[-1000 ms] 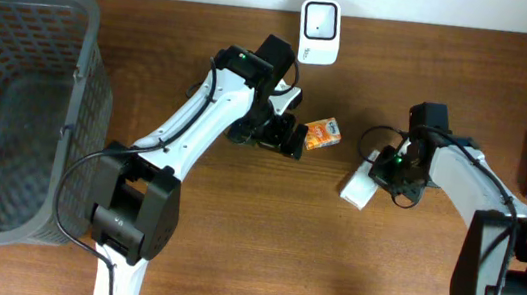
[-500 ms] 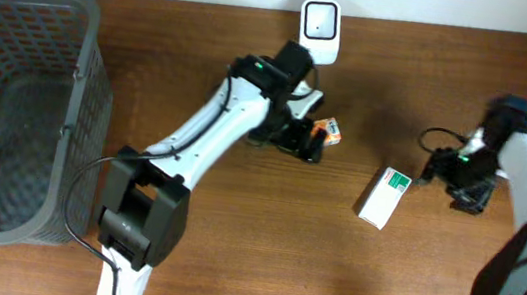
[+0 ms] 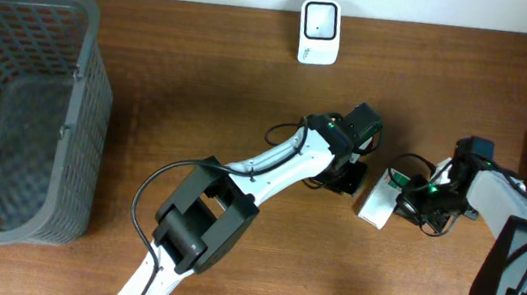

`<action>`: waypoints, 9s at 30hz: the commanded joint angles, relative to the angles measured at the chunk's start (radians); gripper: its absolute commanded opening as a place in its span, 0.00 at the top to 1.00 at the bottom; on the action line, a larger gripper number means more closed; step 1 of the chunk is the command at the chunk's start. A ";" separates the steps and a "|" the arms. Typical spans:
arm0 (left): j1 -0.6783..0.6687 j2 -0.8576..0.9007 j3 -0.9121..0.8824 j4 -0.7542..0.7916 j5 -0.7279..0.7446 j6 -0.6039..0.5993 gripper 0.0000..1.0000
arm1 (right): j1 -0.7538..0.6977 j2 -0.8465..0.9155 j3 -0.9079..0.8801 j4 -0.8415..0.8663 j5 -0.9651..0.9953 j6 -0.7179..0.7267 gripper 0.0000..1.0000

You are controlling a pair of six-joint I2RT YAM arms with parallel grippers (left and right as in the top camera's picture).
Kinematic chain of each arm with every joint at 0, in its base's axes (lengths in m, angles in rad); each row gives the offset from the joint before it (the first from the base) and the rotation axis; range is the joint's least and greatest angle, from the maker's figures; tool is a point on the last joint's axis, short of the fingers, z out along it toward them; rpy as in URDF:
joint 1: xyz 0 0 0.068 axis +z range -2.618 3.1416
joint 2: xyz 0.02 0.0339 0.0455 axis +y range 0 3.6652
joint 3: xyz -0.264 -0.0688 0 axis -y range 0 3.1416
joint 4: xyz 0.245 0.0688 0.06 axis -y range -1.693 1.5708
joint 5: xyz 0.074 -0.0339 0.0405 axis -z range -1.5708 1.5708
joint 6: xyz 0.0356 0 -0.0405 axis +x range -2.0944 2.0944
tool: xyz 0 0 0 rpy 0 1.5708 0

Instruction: Scan the item barcode

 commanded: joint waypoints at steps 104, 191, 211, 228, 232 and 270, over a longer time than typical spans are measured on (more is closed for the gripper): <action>0.105 0.257 0.319 -0.382 0.131 0.065 1.00 | 0.232 0.059 0.196 -0.056 -0.354 -0.031 0.96; 0.209 0.237 0.333 -0.589 0.138 0.033 1.00 | 0.410 0.139 -0.002 0.130 -0.345 0.003 0.76; 0.333 0.191 0.409 -0.800 0.147 0.319 0.34 | 0.225 0.116 0.078 -0.032 -0.247 -0.116 0.12; 0.262 0.191 -0.026 -0.417 0.480 0.378 1.00 | 0.205 0.116 0.078 -0.063 -0.272 -0.166 0.15; 0.291 0.132 0.064 -0.531 0.508 0.413 1.00 | 0.205 0.116 0.078 -0.068 -0.288 -0.171 0.15; 0.539 0.098 0.444 -0.749 0.225 0.264 0.58 | 0.145 0.123 0.080 0.201 -1.180 -0.103 0.96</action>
